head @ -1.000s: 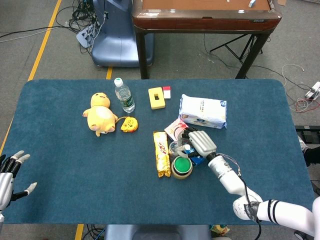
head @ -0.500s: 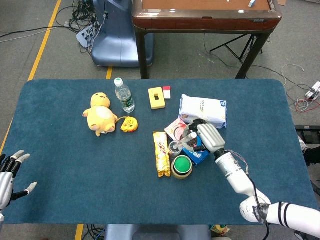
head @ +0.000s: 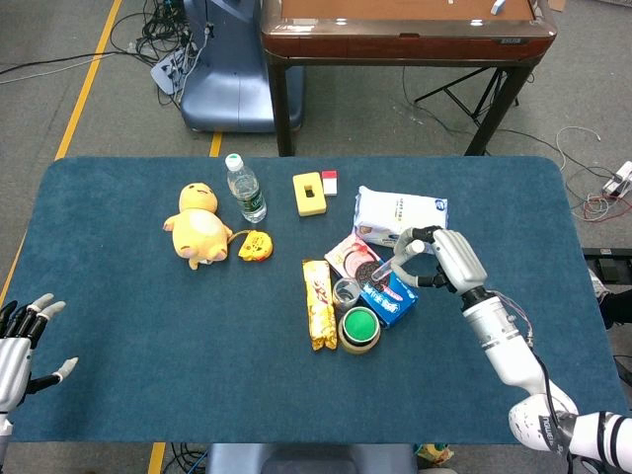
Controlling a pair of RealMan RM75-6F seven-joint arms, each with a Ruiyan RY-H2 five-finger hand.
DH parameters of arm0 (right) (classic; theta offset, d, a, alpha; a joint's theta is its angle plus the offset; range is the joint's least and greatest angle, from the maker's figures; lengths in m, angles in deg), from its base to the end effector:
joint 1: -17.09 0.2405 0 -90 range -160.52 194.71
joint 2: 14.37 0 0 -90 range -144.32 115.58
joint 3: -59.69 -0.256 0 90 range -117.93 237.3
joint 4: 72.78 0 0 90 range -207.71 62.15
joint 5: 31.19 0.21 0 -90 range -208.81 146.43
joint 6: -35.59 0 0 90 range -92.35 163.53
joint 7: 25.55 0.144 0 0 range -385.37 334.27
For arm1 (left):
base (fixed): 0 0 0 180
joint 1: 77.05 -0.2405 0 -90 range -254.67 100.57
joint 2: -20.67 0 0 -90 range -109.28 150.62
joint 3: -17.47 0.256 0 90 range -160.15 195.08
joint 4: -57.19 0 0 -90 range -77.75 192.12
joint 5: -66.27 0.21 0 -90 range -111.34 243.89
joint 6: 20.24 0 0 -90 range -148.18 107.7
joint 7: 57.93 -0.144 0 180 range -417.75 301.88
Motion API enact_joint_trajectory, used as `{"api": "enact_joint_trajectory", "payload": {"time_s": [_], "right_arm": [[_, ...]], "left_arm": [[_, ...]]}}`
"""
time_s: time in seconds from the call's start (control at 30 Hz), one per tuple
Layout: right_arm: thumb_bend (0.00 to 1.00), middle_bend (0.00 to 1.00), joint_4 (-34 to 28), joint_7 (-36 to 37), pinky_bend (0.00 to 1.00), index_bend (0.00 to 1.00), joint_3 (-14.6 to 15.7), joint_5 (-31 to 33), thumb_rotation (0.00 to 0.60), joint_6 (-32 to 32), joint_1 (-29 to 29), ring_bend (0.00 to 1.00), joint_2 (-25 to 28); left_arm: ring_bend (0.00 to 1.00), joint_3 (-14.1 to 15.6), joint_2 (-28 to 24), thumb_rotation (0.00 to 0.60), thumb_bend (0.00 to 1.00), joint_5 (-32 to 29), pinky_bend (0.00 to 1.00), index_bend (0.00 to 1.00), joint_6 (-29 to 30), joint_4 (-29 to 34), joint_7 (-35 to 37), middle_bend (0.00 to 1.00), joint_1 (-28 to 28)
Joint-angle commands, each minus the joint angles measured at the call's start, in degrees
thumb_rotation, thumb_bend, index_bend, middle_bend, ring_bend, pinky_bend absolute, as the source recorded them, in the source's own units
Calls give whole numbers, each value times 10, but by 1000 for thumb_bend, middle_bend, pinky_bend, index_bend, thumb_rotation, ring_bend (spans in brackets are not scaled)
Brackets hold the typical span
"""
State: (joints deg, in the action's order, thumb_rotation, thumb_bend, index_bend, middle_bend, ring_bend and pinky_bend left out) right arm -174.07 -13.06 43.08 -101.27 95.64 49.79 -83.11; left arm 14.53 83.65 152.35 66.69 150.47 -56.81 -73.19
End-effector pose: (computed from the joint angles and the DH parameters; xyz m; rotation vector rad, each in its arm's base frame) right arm -0.1585 -0.3321 0.1054 1.5185 -1.3210 1.3723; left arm -0.3101 0.1757 0.1683 -1.3522 -0.8993 -0.9301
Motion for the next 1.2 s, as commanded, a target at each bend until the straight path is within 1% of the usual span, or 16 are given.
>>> {"api": "enact_joint_trajectory", "payload": {"time_s": [0.03,0.1,0.2,0.3,0.47,0.5,0.57,0.63,0.77,0.83,0.9,0.97,1.1,1.2], "right_arm": [[475,552,9,-29,333,692,4,-7,600,24,-7,471,-1],[475,557,11,-37,333,696,11,-9,600,27,-10,476,-7],[475,557,5,-7,340,696,12,-1,600,16,-12,480,-11],[475,557,0,54,375,696,8,7,600,-5,-13,489,-13],[474,558,5,147,380,696,6,-6,600,-42,-13,490,-4],[475,558,15,150,381,696,8,-13,600,-44,-13,490,-3],[475,558,33,129,384,696,13,-24,600,-35,-12,490,-5],[475,558,52,81,384,696,19,-32,600,-18,-12,490,-12],[475,558,70,-12,384,696,26,-36,600,15,-13,490,-23],[475,558,73,-47,384,696,28,-34,600,27,-14,490,-27],[475,558,70,-59,384,696,28,-29,600,29,-14,490,-28],[475,558,58,-47,384,696,26,-19,600,22,-15,490,-26],[475,558,27,33,384,696,16,1,600,-13,-14,490,-16],[475,558,16,96,384,696,12,0,600,-38,-15,490,-7]], "left_arm": [[110,0,0,600,200,0,0,184,-2,1,-2,101,2],[110,0,1,600,200,0,0,184,-4,3,-3,101,3],[110,1,2,600,200,0,0,183,-5,2,-2,101,3],[110,2,2,600,200,0,0,184,-3,1,-2,101,1],[110,3,1,600,200,-1,0,184,-3,1,-2,101,0],[109,3,1,600,200,-2,0,184,-3,1,-3,101,0],[110,3,1,600,200,-2,0,184,-4,1,-3,101,0],[110,2,1,600,200,-2,0,183,-5,1,-4,101,1],[110,2,2,600,200,-1,0,183,-6,2,-4,101,3],[109,2,2,600,200,-1,0,183,-7,1,-4,101,4],[110,2,3,600,200,-2,0,183,-8,1,-4,101,4],[110,2,4,600,200,-3,0,183,-8,0,-3,101,4],[110,2,4,600,200,-2,0,183,-8,-1,-2,101,4],[110,3,3,600,200,-3,0,183,-8,-2,-2,101,4]]}}
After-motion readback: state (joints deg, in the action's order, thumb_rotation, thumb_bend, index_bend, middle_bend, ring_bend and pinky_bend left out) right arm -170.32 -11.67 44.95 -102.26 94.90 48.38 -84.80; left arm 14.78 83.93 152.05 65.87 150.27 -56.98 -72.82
